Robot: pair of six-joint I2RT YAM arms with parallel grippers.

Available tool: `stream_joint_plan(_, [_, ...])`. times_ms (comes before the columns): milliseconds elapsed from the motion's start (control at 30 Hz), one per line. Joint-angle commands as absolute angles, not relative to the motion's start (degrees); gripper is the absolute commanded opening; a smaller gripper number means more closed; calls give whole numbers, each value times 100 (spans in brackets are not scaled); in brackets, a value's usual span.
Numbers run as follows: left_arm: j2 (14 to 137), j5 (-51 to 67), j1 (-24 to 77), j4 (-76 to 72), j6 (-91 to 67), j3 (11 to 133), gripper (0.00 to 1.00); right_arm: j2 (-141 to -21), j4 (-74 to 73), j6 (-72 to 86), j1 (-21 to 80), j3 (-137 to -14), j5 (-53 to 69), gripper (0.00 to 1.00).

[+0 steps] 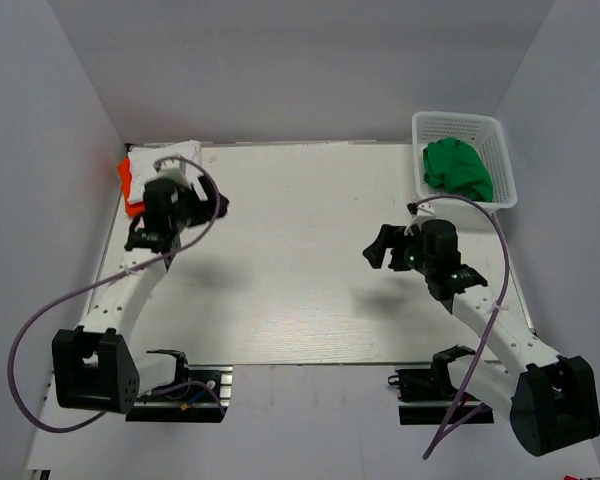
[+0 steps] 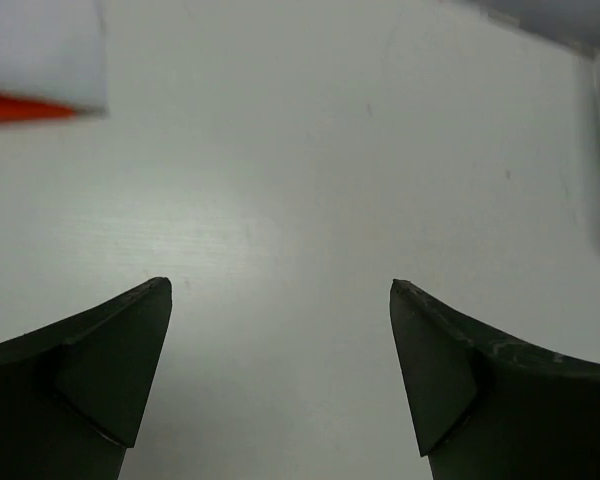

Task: Fold and stack the t-shirts
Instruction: Put the neatly folded tshirt into the corner of the board with the left arm

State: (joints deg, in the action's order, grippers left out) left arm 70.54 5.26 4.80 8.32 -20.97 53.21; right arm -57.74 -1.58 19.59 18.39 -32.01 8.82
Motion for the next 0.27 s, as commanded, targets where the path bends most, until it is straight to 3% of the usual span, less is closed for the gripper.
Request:
stream_joint_plan(0, [6804, 1291, 649, 281, -2637, 4239, 100, -5503, 202, 2153, 1854, -2980, 695, 90])
stream_joint_plan(233, [5854, 1143, 773, 438, -2558, 3884, 100, -5291, 456, 2232, 1854, -2637, 809, 90])
